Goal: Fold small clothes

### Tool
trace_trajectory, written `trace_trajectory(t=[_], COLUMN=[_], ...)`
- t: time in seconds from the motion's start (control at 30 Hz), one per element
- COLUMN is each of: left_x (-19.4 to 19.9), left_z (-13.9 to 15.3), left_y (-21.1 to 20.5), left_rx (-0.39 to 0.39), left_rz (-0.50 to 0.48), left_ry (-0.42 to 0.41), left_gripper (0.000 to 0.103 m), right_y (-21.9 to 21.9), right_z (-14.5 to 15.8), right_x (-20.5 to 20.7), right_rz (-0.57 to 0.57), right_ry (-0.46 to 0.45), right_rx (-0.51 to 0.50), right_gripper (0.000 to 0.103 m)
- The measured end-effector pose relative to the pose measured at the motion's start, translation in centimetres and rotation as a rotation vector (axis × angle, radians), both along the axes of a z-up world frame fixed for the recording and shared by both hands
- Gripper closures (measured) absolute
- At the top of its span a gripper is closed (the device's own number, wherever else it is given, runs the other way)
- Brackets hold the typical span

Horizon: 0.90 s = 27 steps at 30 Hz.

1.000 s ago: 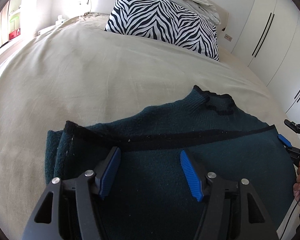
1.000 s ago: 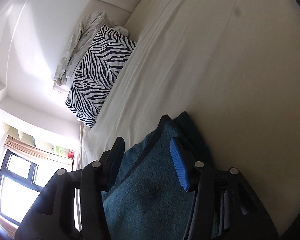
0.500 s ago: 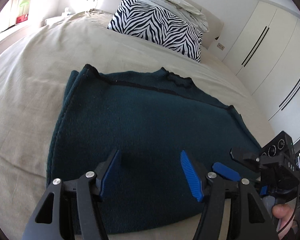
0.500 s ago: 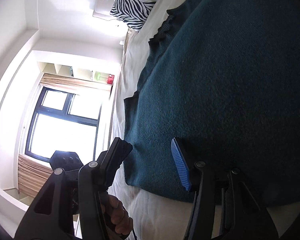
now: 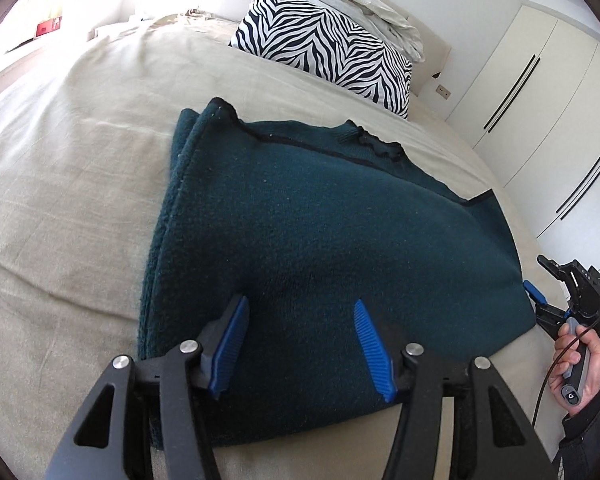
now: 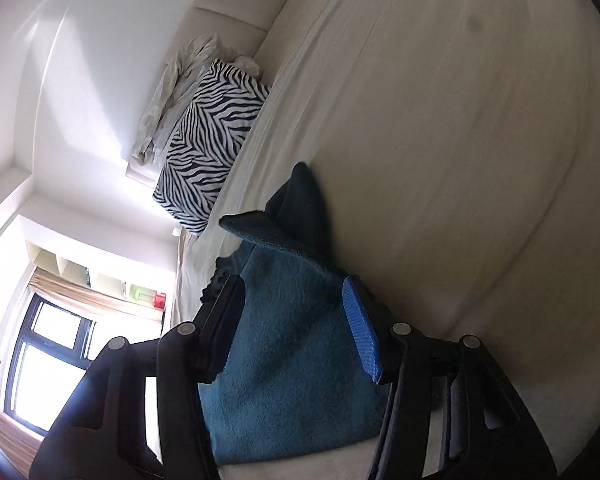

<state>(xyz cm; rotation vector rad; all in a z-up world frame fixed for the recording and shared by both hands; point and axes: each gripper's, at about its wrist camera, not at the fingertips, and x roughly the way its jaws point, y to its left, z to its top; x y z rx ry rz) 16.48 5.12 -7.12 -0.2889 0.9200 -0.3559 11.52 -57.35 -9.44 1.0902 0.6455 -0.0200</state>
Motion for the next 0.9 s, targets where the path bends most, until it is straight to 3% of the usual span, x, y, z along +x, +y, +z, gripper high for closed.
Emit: trace_trajectory(t=[0.07,0.23,0.33,0.43,0.5,0.6,0.7,0.8,0.9], left_x=[0.1,-0.2,-0.4,-0.5,-1.0,-2.2,-2.9,-2.4,-1.2], left_z=[-0.2,-0.2,-0.1,0.2,0.7,2.0,2.9,2.6,0.9], left_y=[-0.2,-0.7,-0.5,0.5,1.8,4.3,7.3,9.4,10.4], left_rx=[0.004,0.023,0.014,-0.043,-0.080,-0.106,-0.151,-0.198,-0.337], left_rz=[0.001,-0.015,-0.017,-0.004,0.028,0.095,0.168,0.206,0.190], left_ry=[-0.001,-0.014,-0.017,-0.015,-0.008,-0.041,-0.054,-0.002,0.106], left_gripper=[0.043,0.037,0.036,0.036,0.037,0.036,0.033,0.032,0.032], right_y=[-1.0,3.7,8.0,10.6,10.0,6.3,2.9,2.0,3.4], right_z=[1.0,5.0,5.1,3.2,1.4,0.4,0.6,2.1,3.2], right_x=[-0.4,2.5,5.9,9.3,10.0,7.7,5.2,2.9,2.2], right_rz=[-0.056,0.143,0.280,0.365,0.334,0.233,0.132,0.104,0.183], right_ry=[0.001,-0.090,-0.090,-0.041,0.034,-0.002,0.000,-0.008,-0.045], right_rx=[-0.010,-0.081,-0.080,-0.072,-0.078,-0.018,-0.033,-0.061,-0.022], right_gripper=[0.048,0.047,0.047,0.047,0.047,0.049,0.047,0.045,0.045])
